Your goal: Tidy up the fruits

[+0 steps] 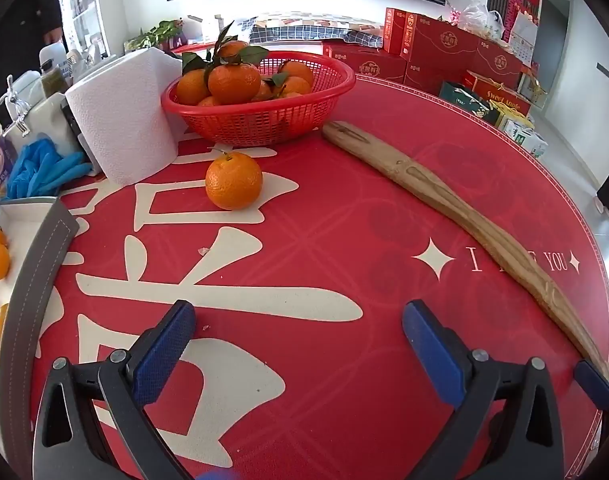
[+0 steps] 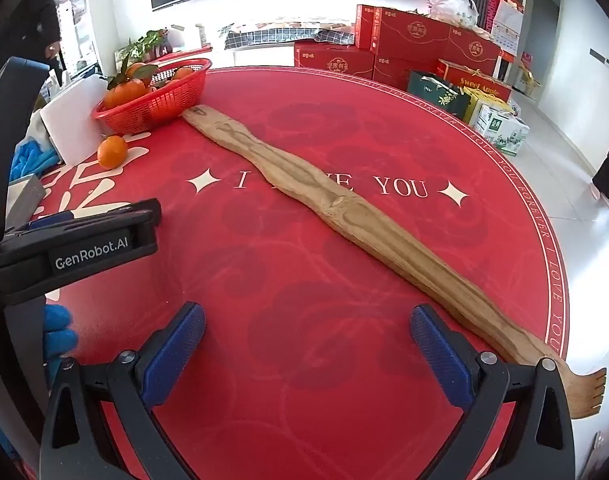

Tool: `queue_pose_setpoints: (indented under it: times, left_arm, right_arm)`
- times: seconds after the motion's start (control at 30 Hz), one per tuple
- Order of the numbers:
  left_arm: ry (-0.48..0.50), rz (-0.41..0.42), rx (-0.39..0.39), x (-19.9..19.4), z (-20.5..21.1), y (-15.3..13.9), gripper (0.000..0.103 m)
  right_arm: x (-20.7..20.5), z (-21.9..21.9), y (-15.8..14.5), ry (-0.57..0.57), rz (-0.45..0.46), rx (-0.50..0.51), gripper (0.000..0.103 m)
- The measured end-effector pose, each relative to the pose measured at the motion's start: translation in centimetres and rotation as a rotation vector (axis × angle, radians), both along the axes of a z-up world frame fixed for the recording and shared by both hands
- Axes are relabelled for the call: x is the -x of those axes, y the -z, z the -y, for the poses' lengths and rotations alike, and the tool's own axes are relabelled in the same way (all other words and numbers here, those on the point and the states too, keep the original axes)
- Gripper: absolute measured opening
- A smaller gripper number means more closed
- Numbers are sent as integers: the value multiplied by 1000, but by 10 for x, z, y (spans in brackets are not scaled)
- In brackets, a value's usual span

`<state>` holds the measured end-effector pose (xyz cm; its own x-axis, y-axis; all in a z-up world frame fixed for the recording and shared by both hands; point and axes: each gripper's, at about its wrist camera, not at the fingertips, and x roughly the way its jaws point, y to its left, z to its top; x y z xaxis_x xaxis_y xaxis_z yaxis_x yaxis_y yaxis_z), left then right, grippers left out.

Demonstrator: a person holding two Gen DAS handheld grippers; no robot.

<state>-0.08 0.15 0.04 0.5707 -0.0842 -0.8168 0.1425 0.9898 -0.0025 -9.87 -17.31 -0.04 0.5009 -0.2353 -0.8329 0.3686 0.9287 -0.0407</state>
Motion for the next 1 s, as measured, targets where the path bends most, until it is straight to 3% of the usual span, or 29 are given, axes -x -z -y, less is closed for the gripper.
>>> queue_pose_setpoints:
  times: [1.0]
  left_arm:
    - [0, 0, 3, 0, 0, 0, 103]
  right_arm:
    - [0, 1, 1, 2, 7, -10, 103]
